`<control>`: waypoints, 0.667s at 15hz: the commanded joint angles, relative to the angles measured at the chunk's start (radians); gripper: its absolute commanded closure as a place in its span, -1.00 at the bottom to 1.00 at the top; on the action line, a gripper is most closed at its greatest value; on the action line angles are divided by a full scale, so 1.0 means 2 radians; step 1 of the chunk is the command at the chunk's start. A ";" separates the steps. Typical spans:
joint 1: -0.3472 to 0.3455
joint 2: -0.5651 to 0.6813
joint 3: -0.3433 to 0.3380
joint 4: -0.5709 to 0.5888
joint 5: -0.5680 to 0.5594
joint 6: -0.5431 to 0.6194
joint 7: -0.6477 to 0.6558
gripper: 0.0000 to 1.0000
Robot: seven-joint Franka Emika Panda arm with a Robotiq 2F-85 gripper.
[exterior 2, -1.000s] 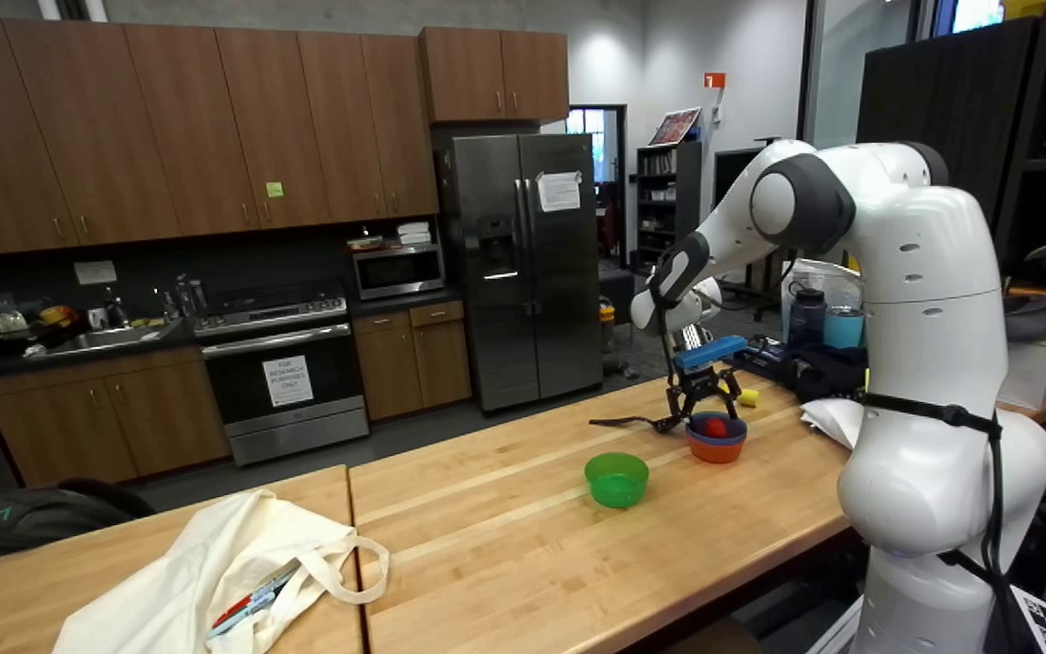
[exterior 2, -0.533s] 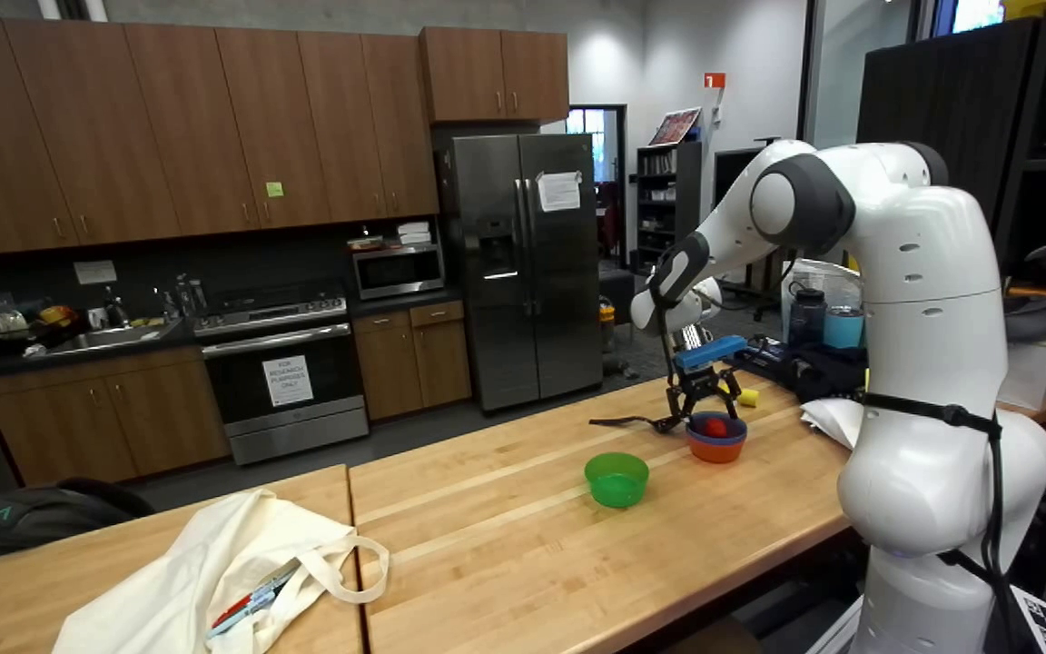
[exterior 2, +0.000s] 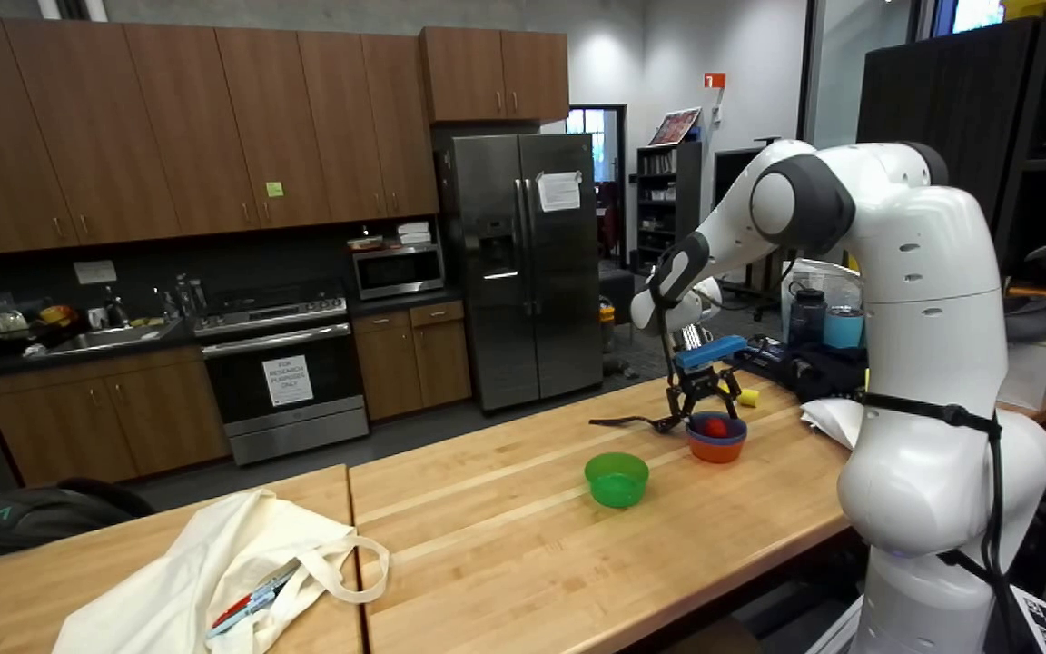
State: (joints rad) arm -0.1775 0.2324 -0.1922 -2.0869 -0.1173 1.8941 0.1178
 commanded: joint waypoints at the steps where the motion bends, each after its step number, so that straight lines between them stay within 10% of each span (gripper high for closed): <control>1: -0.004 0.007 -0.002 0.005 0.003 0.003 -0.001 -0.48; 10: -0.005 0.009 -0.002 0.005 0.003 0.007 -0.003 0.57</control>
State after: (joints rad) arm -0.1821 0.2462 -0.1926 -2.0831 -0.1159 1.9011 0.1173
